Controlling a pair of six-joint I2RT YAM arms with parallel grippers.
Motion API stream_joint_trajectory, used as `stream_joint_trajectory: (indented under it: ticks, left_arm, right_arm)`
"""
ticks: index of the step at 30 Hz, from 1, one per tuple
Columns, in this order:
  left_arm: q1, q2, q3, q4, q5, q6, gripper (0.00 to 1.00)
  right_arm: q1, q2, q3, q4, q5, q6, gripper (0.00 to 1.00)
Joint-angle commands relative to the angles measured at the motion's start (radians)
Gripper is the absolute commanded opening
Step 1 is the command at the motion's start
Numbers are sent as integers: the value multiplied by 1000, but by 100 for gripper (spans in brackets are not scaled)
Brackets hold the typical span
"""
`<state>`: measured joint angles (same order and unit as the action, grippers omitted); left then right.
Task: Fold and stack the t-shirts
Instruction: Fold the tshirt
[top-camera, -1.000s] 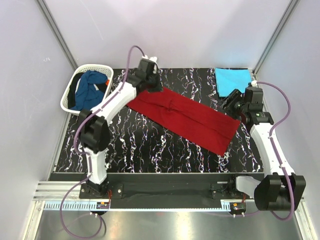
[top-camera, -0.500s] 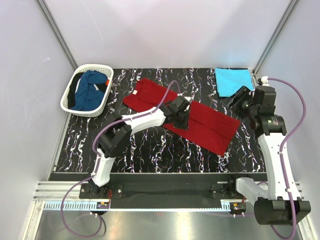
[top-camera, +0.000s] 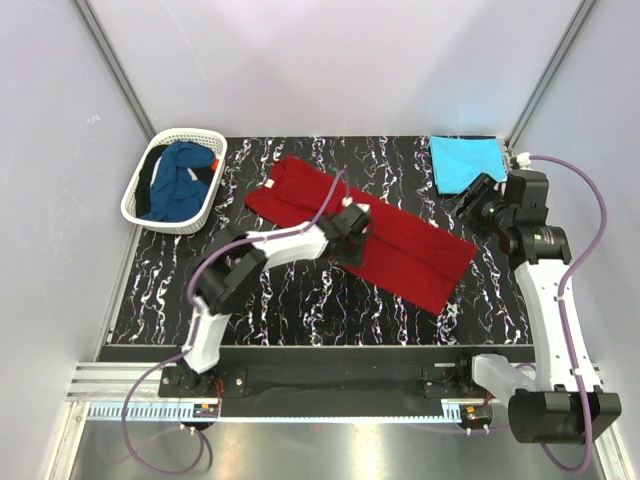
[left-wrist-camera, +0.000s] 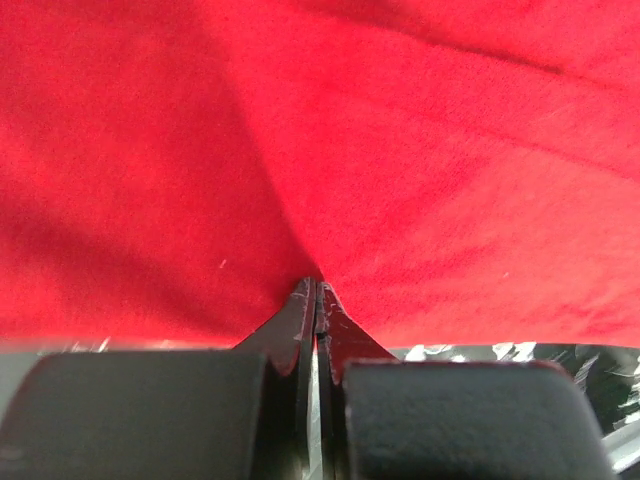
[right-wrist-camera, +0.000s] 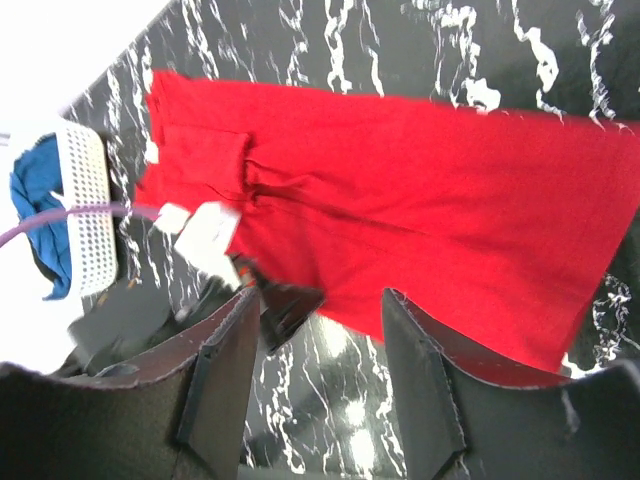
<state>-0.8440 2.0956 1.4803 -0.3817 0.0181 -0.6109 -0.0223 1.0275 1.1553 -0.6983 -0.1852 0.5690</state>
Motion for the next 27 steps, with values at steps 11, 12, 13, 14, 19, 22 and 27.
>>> stream_joint_trajectory:
  ticks: [11, 12, 13, 14, 19, 22, 27]
  left_arm:
    - [111, -512, -566, -164, -219, -27, 1]
    - [124, -529, -565, -171, -211, -24, 2]
    - [153, -548, -558, -174, -204, -9, 4]
    - [172, -572, -527, -175, -201, 3, 8]
    - [369, -510, -314, -219, -159, 86, 10]
    - [462, -396, -202, -229, -179, 123, 8]
    - [522, -171, -39, -246, -164, 158, 8]
  right_arm:
    - [65, 242, -65, 42, -148, -38, 56]
    - [99, 259, -81, 46, -142, -47, 56]
    - [114, 296, -91, 52, -138, -53, 56]
    - [122, 313, -98, 66, -148, -57, 55]
    - [144, 394, -105, 94, -188, -92, 53]
    - [145, 378, -94, 106, -175, -92, 53]
    - [145, 373, -66, 144, -186, -74, 54]
